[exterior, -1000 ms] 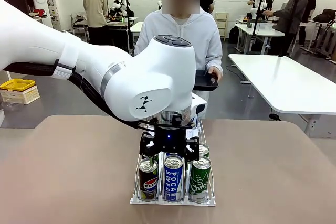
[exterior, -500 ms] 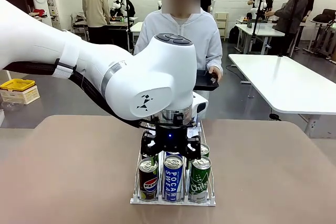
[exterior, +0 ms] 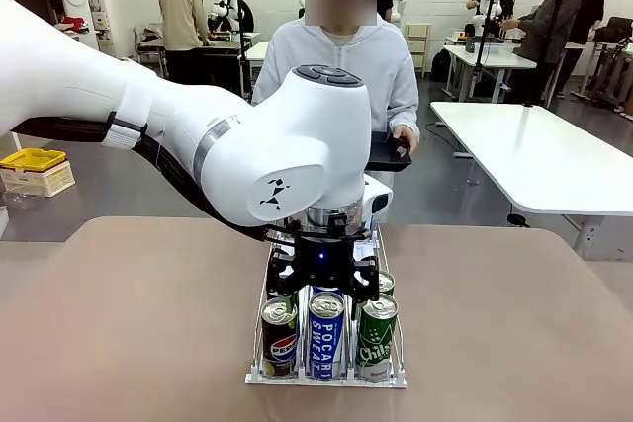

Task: Retrieve and hand over the desired beverage to the person.
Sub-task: Pick up a can of the same type that the person held from the Automatic Can Dispenser.

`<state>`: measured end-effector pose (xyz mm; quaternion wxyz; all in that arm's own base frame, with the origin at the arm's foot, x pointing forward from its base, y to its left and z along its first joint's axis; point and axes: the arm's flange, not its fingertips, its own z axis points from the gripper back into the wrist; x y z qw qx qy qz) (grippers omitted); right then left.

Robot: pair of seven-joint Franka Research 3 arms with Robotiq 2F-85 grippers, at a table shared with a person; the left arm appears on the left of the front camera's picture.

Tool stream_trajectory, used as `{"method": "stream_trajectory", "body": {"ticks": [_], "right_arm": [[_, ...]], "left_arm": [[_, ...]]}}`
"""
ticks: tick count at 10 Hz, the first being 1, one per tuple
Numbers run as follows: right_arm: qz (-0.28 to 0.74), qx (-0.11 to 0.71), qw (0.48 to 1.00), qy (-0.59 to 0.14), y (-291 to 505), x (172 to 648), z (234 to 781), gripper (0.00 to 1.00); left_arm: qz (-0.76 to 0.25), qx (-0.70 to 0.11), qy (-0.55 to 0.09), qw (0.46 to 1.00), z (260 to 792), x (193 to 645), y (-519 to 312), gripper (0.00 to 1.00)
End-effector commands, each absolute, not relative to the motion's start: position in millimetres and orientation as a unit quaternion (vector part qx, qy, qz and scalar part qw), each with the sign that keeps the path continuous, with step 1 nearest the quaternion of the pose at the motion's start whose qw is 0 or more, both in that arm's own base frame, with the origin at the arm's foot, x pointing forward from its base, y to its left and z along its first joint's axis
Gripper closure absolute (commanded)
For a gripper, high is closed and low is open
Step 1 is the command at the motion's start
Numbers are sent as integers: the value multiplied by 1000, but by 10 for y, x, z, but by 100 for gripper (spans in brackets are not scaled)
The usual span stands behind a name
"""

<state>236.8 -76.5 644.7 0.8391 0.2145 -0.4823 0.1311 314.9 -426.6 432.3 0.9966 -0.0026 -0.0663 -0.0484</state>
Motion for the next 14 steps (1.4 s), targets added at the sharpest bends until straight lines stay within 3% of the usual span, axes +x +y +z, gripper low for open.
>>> {"method": "stream_trajectory", "body": {"ticks": [1, 14], "right_arm": [[138, 226, 835, -482, -751, 2393, 6442, 0], [138, 226, 835, -482, -751, 2393, 6442, 0]], "left_arm": [[-33, -3, -68, 997, 4316, 3165, -4355, 0], [-14, -3, -76, 997, 4288, 3352, -4368, 0]]}}
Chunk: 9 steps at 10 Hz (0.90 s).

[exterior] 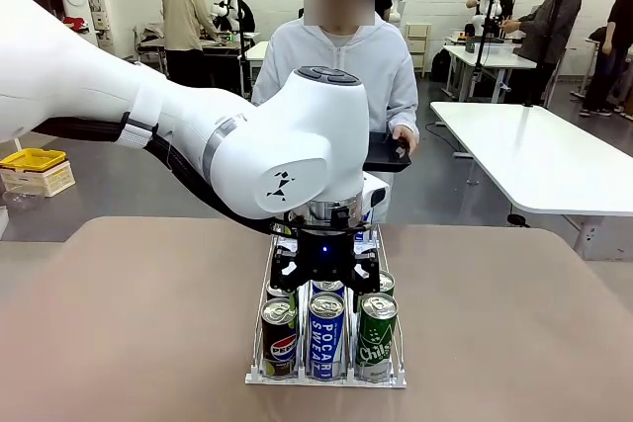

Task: Retrieve and hand over the desired beverage to the person.
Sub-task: Pick up a can of the same type that the person held from the Automatic Can Dispenser.

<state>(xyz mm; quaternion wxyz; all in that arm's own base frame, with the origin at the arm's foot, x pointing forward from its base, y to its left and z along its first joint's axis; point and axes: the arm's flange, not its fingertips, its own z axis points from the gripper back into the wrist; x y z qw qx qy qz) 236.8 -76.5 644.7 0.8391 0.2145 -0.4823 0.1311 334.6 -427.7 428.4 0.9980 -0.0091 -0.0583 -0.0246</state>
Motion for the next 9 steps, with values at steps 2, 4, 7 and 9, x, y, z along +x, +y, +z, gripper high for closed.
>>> {"method": "stream_trajectory", "body": {"ticks": [2, 4, 7, 9], "right_arm": [[138, 226, 835, -482, -751, 2393, 6442, 0], [138, 226, 835, -482, -751, 2393, 6442, 0], [138, 226, 835, -482, -751, 2393, 6442, 0], [138, 226, 835, -482, -751, 2393, 6442, 0]], "left_arm": [[-20, -6, -82, 996, 4318, 3342, -4372, 57], [-21, -5, -83, 996, 4333, 3336, -4366, 100], [-23, -5, -79, 997, 4325, 3330, -4364, 90], [-24, -4, -76, 997, 4316, 3331, -4362, 100]]}}
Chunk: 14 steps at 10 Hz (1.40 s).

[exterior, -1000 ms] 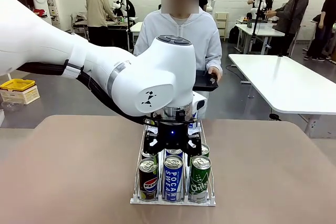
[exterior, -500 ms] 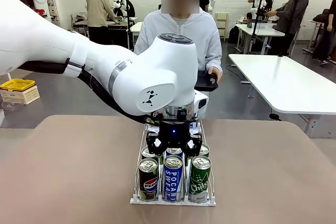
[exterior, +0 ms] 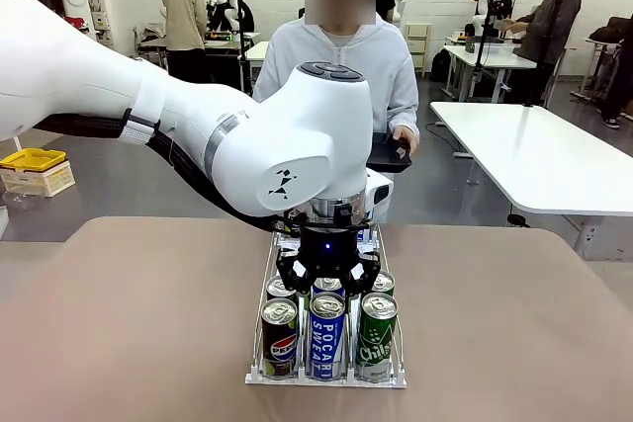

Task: Retrieve and hand over the desired beverage to the person.
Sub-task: Pick up a can of the same type that the person held from the Automatic Can Dispenser.

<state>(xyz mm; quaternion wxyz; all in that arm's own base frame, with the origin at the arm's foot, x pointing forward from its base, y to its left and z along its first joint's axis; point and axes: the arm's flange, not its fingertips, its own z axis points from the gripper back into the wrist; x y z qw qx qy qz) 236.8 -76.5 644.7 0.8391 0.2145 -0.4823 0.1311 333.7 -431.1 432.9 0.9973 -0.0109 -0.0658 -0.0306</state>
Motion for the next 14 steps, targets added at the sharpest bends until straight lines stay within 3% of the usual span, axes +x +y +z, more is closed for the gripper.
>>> {"method": "stream_trajectory", "body": {"ticks": [1, 4, 11, 14], "right_arm": [[138, 226, 835, -482, -751, 2393, 6442, 0], [138, 226, 835, -482, -751, 2393, 6442, 0], [138, 226, 835, -482, -751, 2393, 6442, 0], [138, 226, 835, -482, -751, 2393, 6442, 0]], "left_arm": [[-25, -3, -74, 997, 4316, 3335, -4361, 100], [-44, 15, -59, 997, 4605, 3271, -4362, 100], [-45, -9, -117, 992, 6673, 3046, -4278, 100], [-17, -7, -128, 992, 7074, 3276, -4326, 100]]}}
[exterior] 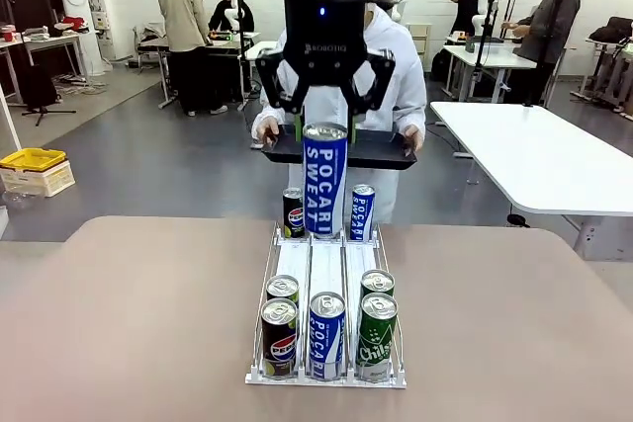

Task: Retrieve and hand over the desired beverage to the person.
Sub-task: Pick up a can of the same type that the person held from the Automatic Can Dispenser.

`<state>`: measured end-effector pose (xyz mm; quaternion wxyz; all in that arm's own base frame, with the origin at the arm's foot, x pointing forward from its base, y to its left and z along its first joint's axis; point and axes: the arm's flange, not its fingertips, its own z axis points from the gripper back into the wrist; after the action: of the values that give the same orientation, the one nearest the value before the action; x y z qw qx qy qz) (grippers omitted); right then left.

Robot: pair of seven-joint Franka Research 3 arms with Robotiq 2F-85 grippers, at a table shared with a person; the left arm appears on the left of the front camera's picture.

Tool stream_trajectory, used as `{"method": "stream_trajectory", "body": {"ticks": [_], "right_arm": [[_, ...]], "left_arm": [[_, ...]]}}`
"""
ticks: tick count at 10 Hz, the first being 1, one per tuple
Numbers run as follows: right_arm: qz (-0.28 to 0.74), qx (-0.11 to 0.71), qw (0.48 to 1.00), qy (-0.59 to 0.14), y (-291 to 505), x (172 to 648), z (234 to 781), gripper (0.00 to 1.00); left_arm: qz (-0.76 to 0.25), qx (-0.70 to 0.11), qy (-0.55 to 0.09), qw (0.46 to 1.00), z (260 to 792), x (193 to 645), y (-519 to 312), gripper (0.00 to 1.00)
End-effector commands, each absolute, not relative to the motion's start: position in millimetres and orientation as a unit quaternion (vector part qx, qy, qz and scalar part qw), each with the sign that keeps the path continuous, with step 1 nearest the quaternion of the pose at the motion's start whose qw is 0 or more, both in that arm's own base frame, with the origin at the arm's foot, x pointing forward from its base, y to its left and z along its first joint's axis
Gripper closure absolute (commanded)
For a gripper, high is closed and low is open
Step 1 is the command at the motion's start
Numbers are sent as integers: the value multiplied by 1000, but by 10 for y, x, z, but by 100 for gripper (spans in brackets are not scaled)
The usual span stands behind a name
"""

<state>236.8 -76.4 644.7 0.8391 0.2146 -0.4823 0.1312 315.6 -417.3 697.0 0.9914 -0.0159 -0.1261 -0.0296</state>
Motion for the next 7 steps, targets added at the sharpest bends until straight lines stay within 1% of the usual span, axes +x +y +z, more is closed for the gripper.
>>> {"method": "stream_trajectory", "body": {"ticks": [1, 3, 4, 5, 7], "right_arm": [[138, 226, 835, -482, -751, 2393, 6442, 0], [138, 226, 835, -482, -751, 2393, 6442, 0], [138, 226, 835, -482, -751, 2393, 6442, 0], [138, 226, 835, -482, -751, 2393, 6442, 0], [138, 226, 835, -482, -751, 2393, 6442, 0]], "left_arm": [[-15, -10, -114, 993, 7133, 3390, -4332, 100], [-15, -14, -107, 994, 7175, 3528, -4352, 100], [-17, -18, -111, 994, 7178, 3516, -4321, 100], [-22, -19, -104, 994, 7024, 3511, -4236, 100], [-22, -19, -104, 994, 7024, 3511, -4236, 100]]}}
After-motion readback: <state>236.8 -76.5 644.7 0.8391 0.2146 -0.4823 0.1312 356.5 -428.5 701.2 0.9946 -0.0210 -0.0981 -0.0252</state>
